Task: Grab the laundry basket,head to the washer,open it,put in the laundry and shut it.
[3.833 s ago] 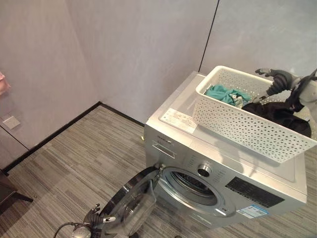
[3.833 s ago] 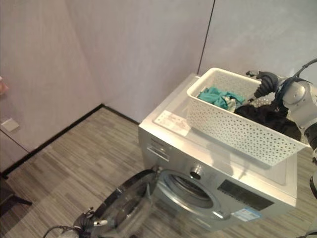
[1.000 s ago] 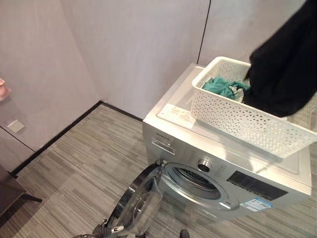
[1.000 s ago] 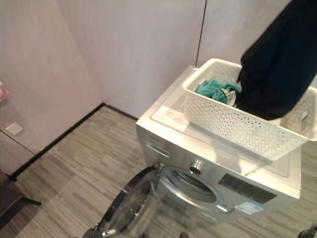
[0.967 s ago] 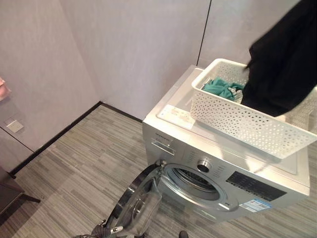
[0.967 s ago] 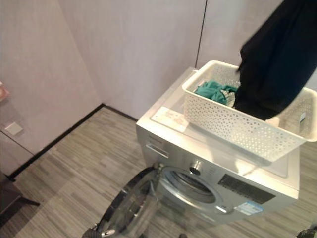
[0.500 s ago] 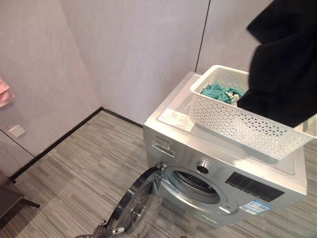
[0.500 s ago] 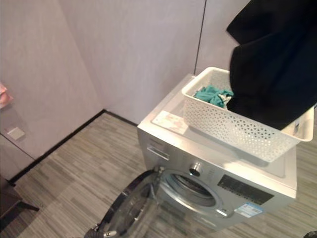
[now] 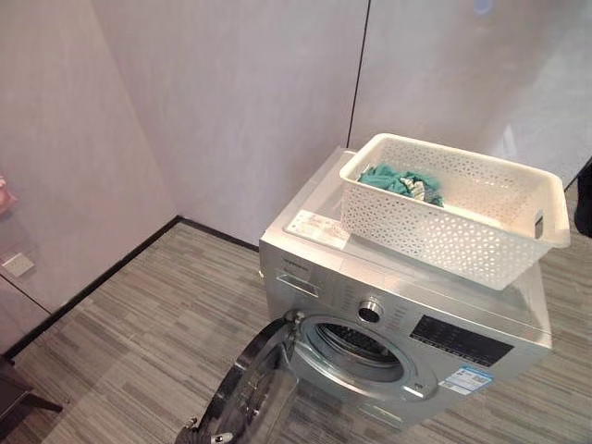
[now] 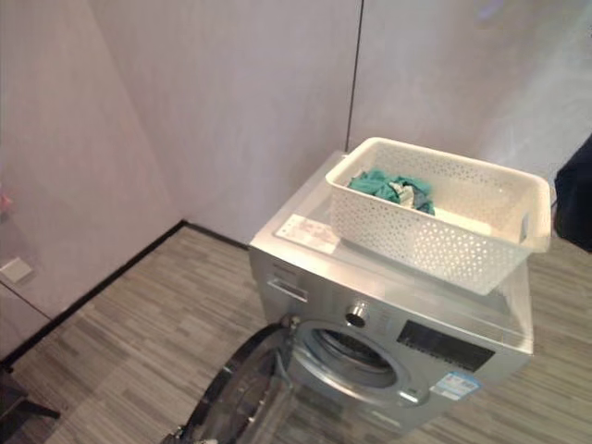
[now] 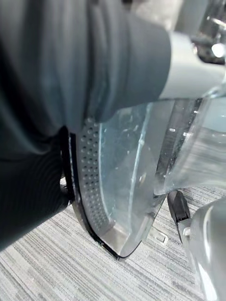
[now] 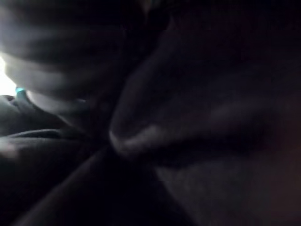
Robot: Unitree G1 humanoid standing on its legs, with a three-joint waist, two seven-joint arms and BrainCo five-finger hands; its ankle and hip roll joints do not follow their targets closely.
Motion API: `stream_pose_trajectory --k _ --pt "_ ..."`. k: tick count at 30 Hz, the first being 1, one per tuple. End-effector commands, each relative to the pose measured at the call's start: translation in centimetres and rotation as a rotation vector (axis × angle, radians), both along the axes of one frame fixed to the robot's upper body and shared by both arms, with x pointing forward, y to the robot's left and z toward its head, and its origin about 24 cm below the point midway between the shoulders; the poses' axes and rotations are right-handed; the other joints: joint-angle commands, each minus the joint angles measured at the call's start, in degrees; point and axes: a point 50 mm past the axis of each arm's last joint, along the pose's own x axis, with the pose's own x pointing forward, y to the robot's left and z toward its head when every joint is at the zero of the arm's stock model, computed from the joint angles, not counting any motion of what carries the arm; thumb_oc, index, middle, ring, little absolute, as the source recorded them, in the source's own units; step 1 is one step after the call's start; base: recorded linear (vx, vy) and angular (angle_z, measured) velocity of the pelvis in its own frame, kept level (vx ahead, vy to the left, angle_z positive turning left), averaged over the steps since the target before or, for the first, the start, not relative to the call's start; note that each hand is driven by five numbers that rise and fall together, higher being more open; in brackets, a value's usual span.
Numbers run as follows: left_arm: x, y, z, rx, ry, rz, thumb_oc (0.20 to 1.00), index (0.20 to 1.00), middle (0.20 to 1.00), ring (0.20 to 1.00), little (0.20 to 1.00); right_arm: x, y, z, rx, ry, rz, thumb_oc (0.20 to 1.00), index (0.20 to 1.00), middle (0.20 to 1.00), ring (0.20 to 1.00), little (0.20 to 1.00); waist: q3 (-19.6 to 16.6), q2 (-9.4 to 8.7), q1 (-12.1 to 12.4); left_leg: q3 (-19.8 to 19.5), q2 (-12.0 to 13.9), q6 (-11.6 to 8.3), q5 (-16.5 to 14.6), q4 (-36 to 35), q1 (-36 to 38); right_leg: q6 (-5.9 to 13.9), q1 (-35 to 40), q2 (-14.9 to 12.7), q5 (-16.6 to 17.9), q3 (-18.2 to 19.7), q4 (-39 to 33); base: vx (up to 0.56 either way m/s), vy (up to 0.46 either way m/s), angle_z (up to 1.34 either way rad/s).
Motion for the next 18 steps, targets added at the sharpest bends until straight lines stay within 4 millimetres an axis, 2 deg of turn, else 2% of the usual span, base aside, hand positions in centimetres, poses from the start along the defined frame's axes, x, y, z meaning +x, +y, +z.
stream_pose_trajectory --k 1,4,5,6,7,8,9,10,11,12,13,15,16,18 --pt "5.7 -0.8 1.5 -0.001 -0.185 -0.057 1.000 1.000 1.000 1.000 1.000 -3.1 0.0 1.4 -0.065 -0.075 -0.102 0.200 0.200 0.200 0.200 0.200 -0.7 -2.49 -1.1 -0.8 1.1 -0.76 -8.0 0.6 3.4 5.06 1.4 -4.9 -1.9 -2.2 0.7 0.00 0.000 0.00" --pt "5.7 -1.2 1.5 -0.008 -0.185 -0.058 1.000 1.000 1.000 1.000 1.000 -3.2 0.5 1.2 -0.099 -0.090 -0.101 0.200 0.200 0.200 0.200 0.200 -0.6 -1.85 -1.2 -0.6 1.0 -0.67 -8.2 0.6 3.5 5.18 1.2 -5.0 -1.8 -1.9 0.7 0.00 0.006 -0.08" --pt "5.7 -2.1 1.3 -0.035 -0.186 -0.048 1.000 1.000 1.000 1.000 1.000 -2.8 1.5 0.8 -0.146 -0.099 -0.065 0.200 0.200 0.200 0.200 0.200 -0.2 -0.47 -1.5 -0.3 0.8 -0.43 -8.4 0.6 3.7 5.36 0.9 -5.1 -1.6 -1.5 0.7 0.00 0.016 -0.19" --pt "5.8 -2.5 1.3 -0.044 -0.191 -0.044 1.000 1.000 1.000 1.000 1.000 -2.3 2.1 0.4 -0.175 -0.092 -0.048 0.200 0.200 0.200 0.200 0.200 -0.1 0.24 -1.7 -0.1 0.8 -0.29 -8.4 0.6 3.7 5.42 0.7 -5.2 -1.5 -1.2 0.7 0.00 0.018 -0.22" --pt "5.7 -2.4 1.3 -0.040 -0.189 -0.042 1.000 1.000 1.000 1.000 1.000 -2.2 2.0 0.1 -0.172 -0.090 -0.046 0.200 0.200 0.200 0.200 0.200 -0.1 0.09 -1.8 0.0 0.9 -0.28 -8.5 0.6 3.8 5.43 0.7 -5.1 -1.5 -1.1 0.7 -0.01 0.017 -0.17" --pt "5.8 -3.1 1.3 -0.062 -0.198 -0.035 1.000 1.000 1.000 1.000 1.000 -1.6 2.8 -0.4 -0.214 -0.070 -0.032 0.200 0.200 0.200 0.200 0.200 0.2 1.19 -2.2 0.3 0.7 -0.11 -8.6 0.6 3.8 5.44 0.5 -5.3 -1.4 -0.8 0.7 -0.05 0.027 -0.33" --pt "6.0 -3.5 1.3 -0.072 -0.213 -0.022 1.000 1.000 1.000 1.000 1.000 -0.5 3.9 -2.5 -0.273 -0.036 -0.004 0.200 0.200 0.200 0.200 0.200 0.5 1.93 -3.5 0.9 0.7 0.17 -8.1 0.6 3.7 5.30 -0.1 -5.4 -0.7 -0.2 0.8 -0.09 0.047 -0.29" --pt "6.8 -3.2 1.8 -0.058 -0.251 -0.038 1.000 1.000 1.000 1.000 1.000 0.7 4.3 -6.8 -0.292 0.022 0.043 0.200 0.200 0.200 0.200 0.200 0.8 1.36 -4.7 1.2 0.5 0.59 -7.9 0.6 3.6 5.25 -0.6 -5.5 -0.3 0.4 1.0 -0.03 0.045 -0.25" --pt "6.7 -2.9 1.9 -0.047 -0.247 -0.044 1.000 1.000 1.000 1.000 1.000 0.5 4.0 -7.3 -0.282 0.025 0.038 0.200 0.200 0.200 0.200 0.200 0.5 0.86 -4.4 1.0 0.5 0.59 -8.8 0.6 3.9 5.40 -0.2 -5.5 -0.9 0.3 0.8 0.01 0.044 -0.01" --pt "7.1 -2.8 2.1 -0.041 -0.265 -0.057 1.000 1.000 1.000 1.000 1.000 0.5 3.8 -9.2 -0.273 0.047 0.051 0.200 0.200 0.200 0.200 0.200 0.7 0.55 -4.6 1.1 0.4 0.79 -9.0 0.6 4.1 5.44 -0.2 -5.5 -0.9 0.4 0.8 0.02 0.058 -0.04" --pt "8.0 -2.7 2.7 -0.030 -0.302 -0.087 1.000 1.000 1.000 1.000 1.000 0.0 4.0 -12.8 -0.262 0.093 0.073 0.200 0.200 0.200 0.200 0.200 1.1 0.21 -4.6 1.5 0.1 1.25 -9.2 0.6 4.3 5.66 -0.5 -5.8 -0.6 0.8 1.0 -0.04 0.068 0.02" --pt "8.4 -2.7 2.9 -0.027 -0.317 -0.097 1.000 1.000 1.000 1.000 1.000 -0.2 4.1 -14.0 -0.253 0.109 0.080 0.200 0.200 0.200 0.200 0.200 1.2 0.26 -4.6 1.8 -0.1 1.41 -9.4 0.6 4.5 5.78 -0.5 -5.9 -0.7 1.0 1.0 -0.05 0.054 -0.01" --pt "9.3 -2.8 3.5 -0.026 -0.358 -0.108 1.000 1.000 1.000 1.000 1.000 -0.4 4.1 -16.3 -0.223 0.143 0.086 0.200 0.200 0.200 0.200 0.200 1.6 0.57 -5.2 2.3 -0.4 1.70 -8.8 0.6 4.2 5.89 -0.9 -6.3 0.1 1.2 1.2 -0.04 0.042 -0.18" --pt "9.6 -2.7 3.7 -0.026 -0.373 -0.106 1.000 1.000 1.000 1.000 1.000 -0.8 3.8 -17.1 -0.205 0.158 0.065 0.200 0.200 0.200 0.200 0.200 1.5 0.73 -5.5 2.3 -0.6 1.79 -9.5 0.6 4.4 6.14 -0.9 -6.5 -0.2 1.2 1.1 -0.03 0.061 -0.27"
